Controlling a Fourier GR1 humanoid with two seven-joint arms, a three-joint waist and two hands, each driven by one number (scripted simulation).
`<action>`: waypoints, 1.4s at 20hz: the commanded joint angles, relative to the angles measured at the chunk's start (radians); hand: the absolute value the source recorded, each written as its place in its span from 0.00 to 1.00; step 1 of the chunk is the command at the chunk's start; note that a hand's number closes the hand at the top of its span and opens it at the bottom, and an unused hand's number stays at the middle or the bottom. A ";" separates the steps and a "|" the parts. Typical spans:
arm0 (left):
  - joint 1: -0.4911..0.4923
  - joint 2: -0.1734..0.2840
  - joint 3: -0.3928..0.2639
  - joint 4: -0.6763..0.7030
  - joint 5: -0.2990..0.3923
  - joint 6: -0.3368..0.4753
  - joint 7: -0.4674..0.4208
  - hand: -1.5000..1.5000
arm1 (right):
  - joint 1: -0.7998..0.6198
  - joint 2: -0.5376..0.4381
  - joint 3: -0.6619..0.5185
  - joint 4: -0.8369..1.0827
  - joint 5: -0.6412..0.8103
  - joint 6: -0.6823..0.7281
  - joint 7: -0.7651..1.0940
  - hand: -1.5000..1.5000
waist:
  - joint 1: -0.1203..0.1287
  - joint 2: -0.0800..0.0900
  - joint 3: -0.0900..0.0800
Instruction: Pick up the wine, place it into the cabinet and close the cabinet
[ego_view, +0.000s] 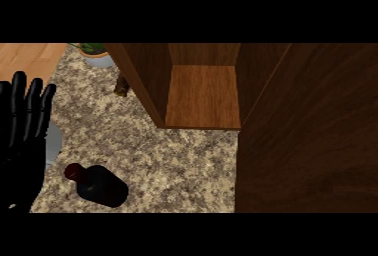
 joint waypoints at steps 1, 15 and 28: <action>-0.028 0.009 0.006 0.032 -0.033 0.014 0.041 0.00 | 0.021 0.017 -0.001 -0.006 -0.029 0.013 -0.019 0.00 | -0.039 -0.017 -0.022; -0.197 -0.092 -0.414 -0.011 -0.177 0.401 0.683 0.00 | 0.244 -0.066 0.205 -0.388 -0.174 0.182 0.201 0.00 | -0.048 -0.022 -0.022; -0.442 -0.093 -0.545 -0.084 -0.421 0.576 1.105 0.00 | 0.309 -0.065 0.283 -0.602 -0.151 0.119 0.362 0.00 | -0.049 -0.024 -0.022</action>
